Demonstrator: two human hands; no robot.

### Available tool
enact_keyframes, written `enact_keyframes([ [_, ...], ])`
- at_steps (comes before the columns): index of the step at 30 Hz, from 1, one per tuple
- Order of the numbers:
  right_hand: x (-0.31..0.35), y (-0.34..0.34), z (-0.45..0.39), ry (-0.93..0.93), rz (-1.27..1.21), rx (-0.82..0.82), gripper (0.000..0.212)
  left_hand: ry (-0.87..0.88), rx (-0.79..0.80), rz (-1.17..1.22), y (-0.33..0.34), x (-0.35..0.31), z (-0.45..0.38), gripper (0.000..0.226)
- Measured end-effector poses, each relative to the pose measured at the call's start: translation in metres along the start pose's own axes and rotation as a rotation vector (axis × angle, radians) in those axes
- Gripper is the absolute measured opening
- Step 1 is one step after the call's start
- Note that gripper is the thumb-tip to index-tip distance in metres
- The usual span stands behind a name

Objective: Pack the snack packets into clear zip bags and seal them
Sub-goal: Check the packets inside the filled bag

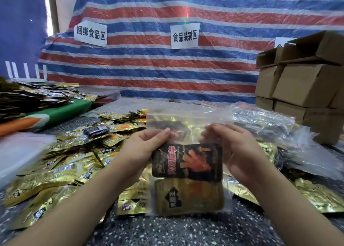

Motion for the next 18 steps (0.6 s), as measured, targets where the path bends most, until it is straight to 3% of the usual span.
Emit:
enact_keyframes([
  [4,0.017,0.009,0.002,-0.114,-0.004,0.096,0.014,0.104,0.02,0.083,0.003,-0.018,0.002,0.019],
  [13,0.013,0.014,0.001,-0.109,-0.127,0.15,0.017,0.061,0.014,0.103,0.005,-0.017,0.003,0.027],
  [18,-0.008,-0.002,-0.004,0.007,-0.067,0.012,0.018,0.099,-0.05,0.005,-0.003,-0.018,0.001,0.024],
])
Point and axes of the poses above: each hand's wrist, its own z-axis away from the middle knuckle, its own y-axis out of the palm, x = y × z, the point moved 8 cm from there along -z, towards the middle knuckle, and after that the axes turned 11 degrees about x, right-handed, at the moved point
